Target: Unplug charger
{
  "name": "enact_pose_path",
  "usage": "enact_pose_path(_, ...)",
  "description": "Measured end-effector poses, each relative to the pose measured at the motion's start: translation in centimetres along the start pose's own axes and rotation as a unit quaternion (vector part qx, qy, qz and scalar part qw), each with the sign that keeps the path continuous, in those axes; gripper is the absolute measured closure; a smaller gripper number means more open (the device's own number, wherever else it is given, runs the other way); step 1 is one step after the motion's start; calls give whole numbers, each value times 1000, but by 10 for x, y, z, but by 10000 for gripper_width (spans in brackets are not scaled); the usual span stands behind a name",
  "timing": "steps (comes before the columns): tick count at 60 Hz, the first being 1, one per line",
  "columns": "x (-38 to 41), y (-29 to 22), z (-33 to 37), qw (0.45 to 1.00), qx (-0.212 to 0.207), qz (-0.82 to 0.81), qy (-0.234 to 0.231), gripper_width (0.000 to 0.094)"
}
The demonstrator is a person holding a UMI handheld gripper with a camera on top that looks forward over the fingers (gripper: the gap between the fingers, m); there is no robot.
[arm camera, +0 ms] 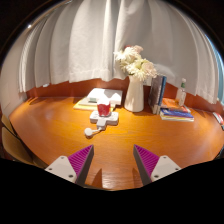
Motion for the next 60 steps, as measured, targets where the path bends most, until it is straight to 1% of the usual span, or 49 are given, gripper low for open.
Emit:
enact_pose_path(1, 10, 1, -16, 1000, 3, -2, 2, 134)
enact_pose_path(7, 33, -16, -61, 1000, 13, -17, 3, 127)
enact_pose_path(13, 49, -36, -111, 999, 9, -30, 11, 122)
enact_pose_path(17, 53, -55, -141, 999, 7, -25, 25, 120)
enact_pose_path(25, 52, -88, -197, 997, -14, -36, 63, 128)
enact_pose_path(27, 48, -96, -209, 996, -23, -39, 76, 152)
enact_pose_path(29, 48, -102, -221, 995, -30, -42, 80, 203)
enact_pose_path(32, 51, -110, -233, 996, -27, -41, 81, 326)
enact_pose_path(34, 54, -110, -242, 996, -26, -34, 80, 443)
enact_pose_path(36, 52, -114, -245, 995, -28, -28, 88, 442)
enact_pose_path(37, 52, -114, -247, 995, -22, -27, 90, 451)
enact_pose_path(40, 51, -115, -248, 995, -3, -32, 93, 494)
enact_pose_path(43, 49, -117, -250, 996, 7, -26, 90, 531)
enact_pose_path(45, 47, -121, -251, 996, 23, -25, 84, 553)
enact_pose_path(48, 45, -124, -251, 996, 44, -44, 70, 554)
enact_pose_path(49, 40, -132, -260, 996, 54, -43, 49, 554)
enact_pose_path(51, 38, -133, -257, 996, 55, -56, 45, 554)
enact_pose_path(52, 38, -138, -254, 996, 50, -61, 43, 552)
enact_pose_path(53, 35, -152, -249, 997, 27, -66, 44, 551)
enact_pose_path(55, 24, -190, -235, 996, -26, -67, 59, 550)
enact_pose_path(56, 8, -207, -215, 993, -62, -69, 78, 550)
enact_pose_path(59, -8, -276, -186, 986, -132, -77, 62, 552)
enact_pose_path(60, -17, -299, -171, 982, -157, -87, 66, 553)
Point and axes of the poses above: the point between the fingertips, and its own axes, seen from behind it with the camera up: x to the left, y down, z backward, against the way the camera looks, the point moved 6 cm from there along z, backward, against the way the camera looks, and after that the axes turned 13 degrees about y, right-handed, at the moved point
